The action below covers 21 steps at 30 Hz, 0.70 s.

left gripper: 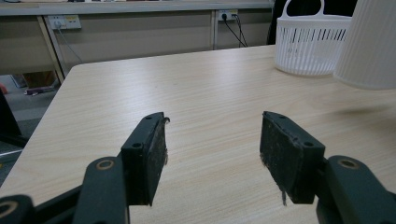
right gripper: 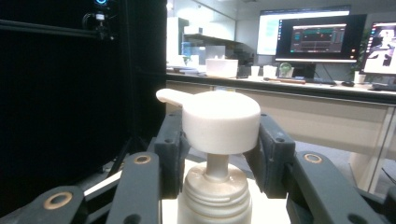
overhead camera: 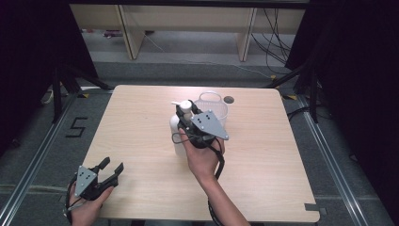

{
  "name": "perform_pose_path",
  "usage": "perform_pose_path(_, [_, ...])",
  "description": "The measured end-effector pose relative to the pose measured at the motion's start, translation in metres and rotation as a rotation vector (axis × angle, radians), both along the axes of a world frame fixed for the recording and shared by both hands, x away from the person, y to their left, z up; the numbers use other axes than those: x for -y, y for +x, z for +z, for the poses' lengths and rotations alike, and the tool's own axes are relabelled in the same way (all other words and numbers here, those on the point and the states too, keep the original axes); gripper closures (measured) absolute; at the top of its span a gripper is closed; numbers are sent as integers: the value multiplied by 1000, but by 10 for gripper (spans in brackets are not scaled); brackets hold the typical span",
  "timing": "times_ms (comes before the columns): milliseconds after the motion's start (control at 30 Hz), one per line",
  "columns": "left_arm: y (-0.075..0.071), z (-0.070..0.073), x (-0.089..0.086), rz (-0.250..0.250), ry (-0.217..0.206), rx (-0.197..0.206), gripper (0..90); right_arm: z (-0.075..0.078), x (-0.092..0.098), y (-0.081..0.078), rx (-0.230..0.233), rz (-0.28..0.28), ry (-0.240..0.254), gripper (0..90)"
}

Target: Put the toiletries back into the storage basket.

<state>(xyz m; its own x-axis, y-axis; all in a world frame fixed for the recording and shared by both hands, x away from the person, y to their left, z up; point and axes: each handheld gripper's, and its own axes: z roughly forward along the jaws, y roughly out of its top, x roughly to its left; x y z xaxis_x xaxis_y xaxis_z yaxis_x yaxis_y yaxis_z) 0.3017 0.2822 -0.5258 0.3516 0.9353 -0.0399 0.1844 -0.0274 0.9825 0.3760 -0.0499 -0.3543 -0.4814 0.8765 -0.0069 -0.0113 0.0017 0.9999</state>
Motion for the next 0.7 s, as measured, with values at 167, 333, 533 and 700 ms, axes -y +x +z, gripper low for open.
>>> perform_pose_path(167, [0, 0, 0, -1, 2, 1, 405, -1, 12, 1, -4, -18, 8, 602])
perform_pose_path(333, [0, 0, 0, 0, 2, -1, 405, -2, 21, 1, 7, -44, -8, 602])
perform_pose_path(533, [0, 0, 0, 0, 2, 0, 404, -4, 30, 1, 0, -74, 8, 602])
perform_pose_path(700, [0, 0, 0, 1, 0, -1, 404, -3, 36, 1, 10, -90, 6, 602])
